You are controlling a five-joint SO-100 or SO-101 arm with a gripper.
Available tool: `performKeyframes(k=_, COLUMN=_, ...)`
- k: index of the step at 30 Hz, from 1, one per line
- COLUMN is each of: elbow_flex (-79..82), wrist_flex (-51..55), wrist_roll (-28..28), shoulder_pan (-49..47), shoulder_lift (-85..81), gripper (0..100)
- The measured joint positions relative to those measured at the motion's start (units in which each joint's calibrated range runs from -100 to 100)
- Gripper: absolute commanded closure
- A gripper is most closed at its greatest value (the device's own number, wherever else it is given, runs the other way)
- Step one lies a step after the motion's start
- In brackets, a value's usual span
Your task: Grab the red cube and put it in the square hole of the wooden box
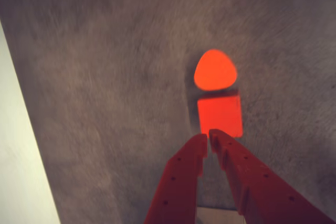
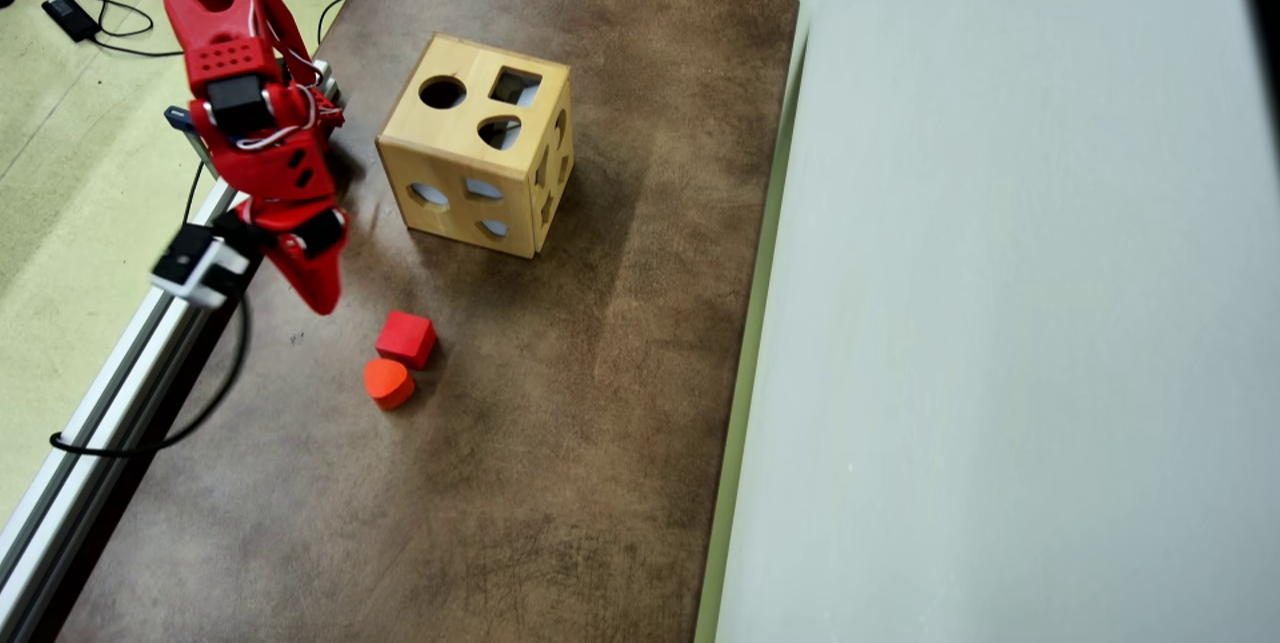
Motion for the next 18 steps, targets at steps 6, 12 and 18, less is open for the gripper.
performKeyframes(k=6, elbow_flex=0.0, wrist_flex=0.0, wrist_roll=0.5, shoulder_pan=-2.3, shoulder_lift=2.8, gripper=98)
performKeyframes(k=12, elbow_flex=0.0, wrist_flex=0.0, wrist_roll=4.3, shoulder_pan=-2.3, shoulder_lift=7.1, gripper=98)
performKeyframes(k=18, elbow_flex=0.0, wrist_flex=0.0, wrist_roll=7.0, shoulder_pan=-2.3, shoulder_lift=10.9, gripper=98)
